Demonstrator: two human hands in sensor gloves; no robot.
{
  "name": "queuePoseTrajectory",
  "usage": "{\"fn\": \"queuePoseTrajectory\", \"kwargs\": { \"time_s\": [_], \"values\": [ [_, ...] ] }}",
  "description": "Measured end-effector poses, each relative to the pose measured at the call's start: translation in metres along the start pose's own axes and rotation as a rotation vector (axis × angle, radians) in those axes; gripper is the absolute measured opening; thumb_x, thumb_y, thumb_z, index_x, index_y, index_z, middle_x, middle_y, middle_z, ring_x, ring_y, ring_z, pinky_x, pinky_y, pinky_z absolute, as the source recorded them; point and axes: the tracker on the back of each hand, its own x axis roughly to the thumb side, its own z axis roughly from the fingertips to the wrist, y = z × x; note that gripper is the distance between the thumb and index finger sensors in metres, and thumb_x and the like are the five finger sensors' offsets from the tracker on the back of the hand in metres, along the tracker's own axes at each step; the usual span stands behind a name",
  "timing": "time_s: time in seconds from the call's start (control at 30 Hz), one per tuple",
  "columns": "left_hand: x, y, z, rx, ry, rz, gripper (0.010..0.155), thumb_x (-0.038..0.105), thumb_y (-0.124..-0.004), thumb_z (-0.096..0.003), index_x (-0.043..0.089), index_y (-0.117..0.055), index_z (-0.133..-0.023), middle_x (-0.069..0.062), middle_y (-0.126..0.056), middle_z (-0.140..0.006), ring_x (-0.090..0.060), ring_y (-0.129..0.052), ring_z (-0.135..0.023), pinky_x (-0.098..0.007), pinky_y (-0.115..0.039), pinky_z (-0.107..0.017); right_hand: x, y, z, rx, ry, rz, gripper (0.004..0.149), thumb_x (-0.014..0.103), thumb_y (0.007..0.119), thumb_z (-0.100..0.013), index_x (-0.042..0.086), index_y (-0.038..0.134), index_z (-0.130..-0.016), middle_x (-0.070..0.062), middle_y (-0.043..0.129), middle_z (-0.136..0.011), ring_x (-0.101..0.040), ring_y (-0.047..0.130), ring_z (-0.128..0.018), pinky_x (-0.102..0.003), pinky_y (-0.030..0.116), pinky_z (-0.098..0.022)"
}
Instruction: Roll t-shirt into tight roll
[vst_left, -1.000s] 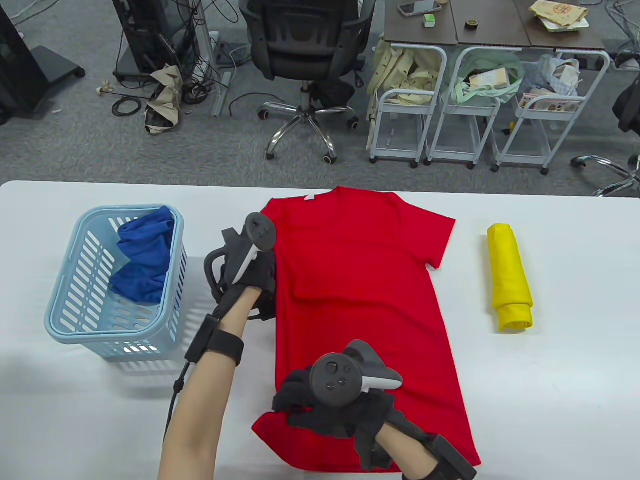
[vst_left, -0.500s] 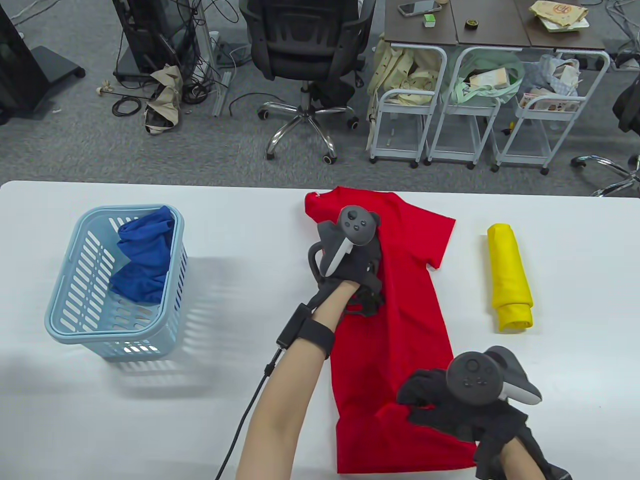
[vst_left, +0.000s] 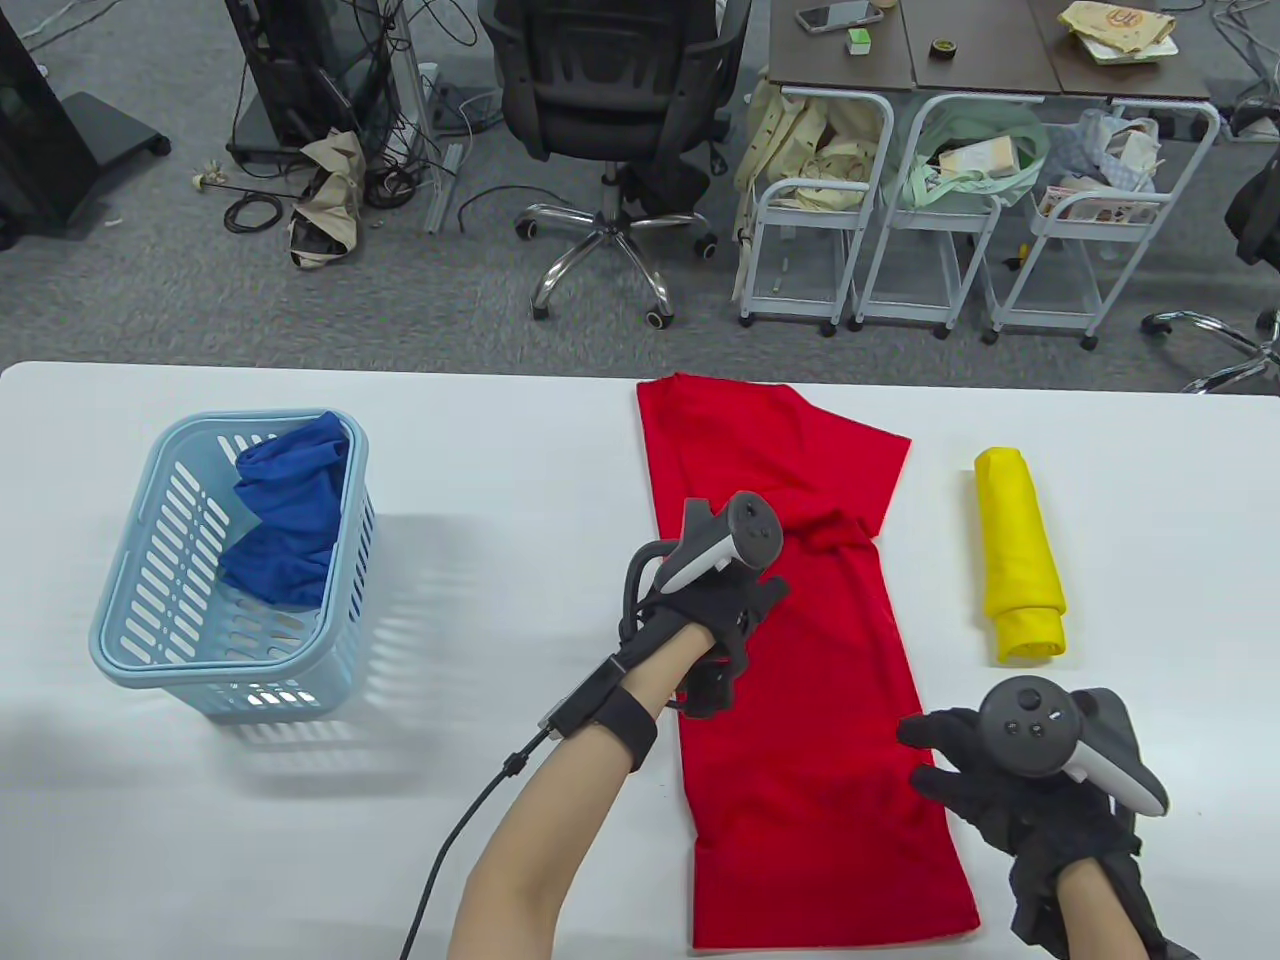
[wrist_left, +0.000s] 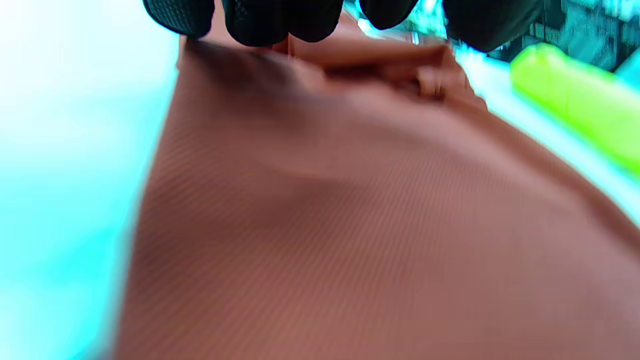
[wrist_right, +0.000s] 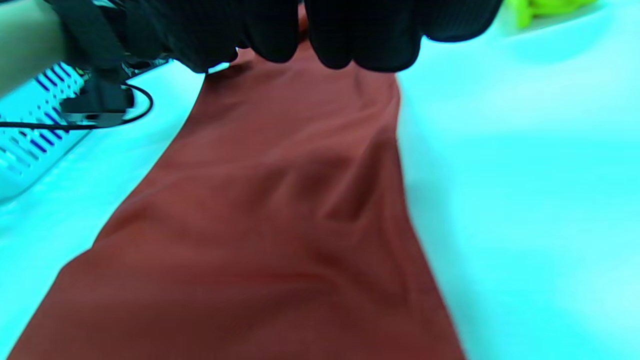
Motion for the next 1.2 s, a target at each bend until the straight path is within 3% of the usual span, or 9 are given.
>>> {"fn": "queuePoseTrajectory", "kwargs": {
  "time_s": [0.13, 0.23, 0.4, 0.53, 0.7, 0.8, 0.83, 1.0, 1.2],
  "values": [
    [-0.003, -0.034, 0.0, -0.187, -0.001, -0.225, 0.081, 0.071, -0.039, -0.0504, 0.033, -0.008, -0.115, -0.014, -0.007, -0.124, -0.043, -0.018, -0.115, -0.069, -0.032, -0.078, 0.033, 0.025, -0.025, 0.094, -0.043, 0.099, 0.077, 0.052, 0.072, -0.058, 0.019, 0.038, -0.119, -0.019, 0.034, -0.123, -0.05, 0.041, -0.111, -0.061, 0.048, -0.073],
    [-0.01, -0.048, -0.011, -0.212, 0.024, -0.276, 0.082, 0.072, -0.036, -0.0485, 0.034, 0.008, -0.107, -0.01, 0.014, -0.115, -0.041, 0.002, -0.109, -0.068, -0.022, -0.077, 0.059, 0.049, -0.044, 0.184, -0.06, 0.259, 0.096, 0.06, 0.074, -0.052, 0.019, 0.019, -0.119, -0.02, 0.013, -0.122, -0.052, 0.02, -0.112, -0.064, 0.036, -0.075],
    [-0.026, -0.034, -0.023, -0.112, 0.112, -0.399, 0.082, 0.074, -0.029, -0.0373, 0.043, 0.008, -0.103, -0.006, 0.015, -0.115, -0.038, 0.006, -0.109, -0.068, -0.02, -0.078, 0.079, 0.082, -0.055, 0.26, -0.064, 0.476, 0.112, 0.061, 0.079, -0.045, 0.02, 0.002, -0.115, -0.019, -0.005, -0.117, -0.052, 0.004, -0.109, -0.066, 0.029, -0.075],
    [-0.021, -0.032, -0.006, -0.03, 0.069, -0.417, 0.079, 0.07, -0.029, -0.0434, 0.038, 0.009, -0.105, -0.007, 0.011, -0.116, -0.038, 0.001, -0.111, -0.067, -0.023, -0.079, 0.076, 0.084, -0.05, 0.241, -0.06, 0.452, 0.111, 0.063, 0.077, -0.046, 0.02, 0.002, -0.115, -0.019, -0.002, -0.118, -0.051, 0.007, -0.11, -0.066, 0.029, -0.075],
    [-0.018, -0.07, 0.037, -0.156, -0.085, -0.254, 0.079, 0.07, -0.028, -0.0441, 0.036, -0.003, -0.111, -0.008, 0.003, -0.12, -0.039, -0.007, -0.113, -0.068, -0.026, -0.078, 0.036, 0.05, -0.054, 0.136, 0.096, 0.292, 0.093, 0.059, 0.066, -0.055, 0.022, 0.006, -0.116, -0.016, 0.002, -0.12, -0.05, 0.007, -0.11, -0.065, 0.028, -0.075],
    [-0.031, -0.094, 0.051, -0.169, -0.082, -0.48, 0.079, 0.071, -0.012, -0.0399, 0.032, 0.023, -0.099, -0.011, 0.025, -0.109, -0.042, 0.011, -0.105, -0.068, -0.016, -0.076, 0.018, 0.049, -0.054, 0.158, 0.12, 0.212, 0.084, 0.056, 0.062, -0.059, 0.025, 0.009, -0.116, -0.014, 0.004, -0.12, -0.049, 0.005, -0.11, -0.065, 0.028, -0.075],
    [-0.036, -0.097, 0.058, -0.174, -0.084, -0.442, 0.079, 0.07, -0.012, -0.0399, 0.032, 0.023, -0.1, -0.012, 0.024, -0.109, -0.042, 0.01, -0.106, -0.067, -0.016, -0.076, 0.015, 0.052, -0.053, 0.177, 0.119, 0.214, 0.083, 0.055, 0.063, -0.058, 0.025, 0.011, -0.116, -0.013, 0.007, -0.12, -0.049, 0.007, -0.11, -0.064, 0.029, -0.074],
    [-0.058, -0.112, 0.092, -0.228, -0.098, -0.4, 0.081, 0.071, -0.017, -0.0406, 0.032, 0.025, -0.098, -0.01, 0.028, -0.106, -0.042, 0.015, -0.103, -0.066, -0.009, -0.075, 0.031, 0.046, -0.045, 0.157, 0.018, 0.175, 0.076, 0.053, 0.066, -0.058, 0.021, 0.033, -0.119, -0.014, 0.022, -0.123, -0.049, 0.018, -0.111, -0.063, 0.036, -0.074],
    [-0.059, -0.133, 0.132, -0.244, -0.139, -0.395, 0.082, 0.071, -0.021, -0.042, 0.032, 0.024, -0.098, -0.011, 0.029, -0.106, -0.043, 0.017, -0.101, -0.067, -0.007, -0.074, 0.071, 0.054, -0.057, 0.148, -0.059, 0.257, 0.081, 0.052, 0.063, -0.06, 0.022, 0.016, -0.118, -0.014, 0.007, -0.122, -0.048, 0.008, -0.111, -0.064, 0.031, -0.075]
  ]
}}
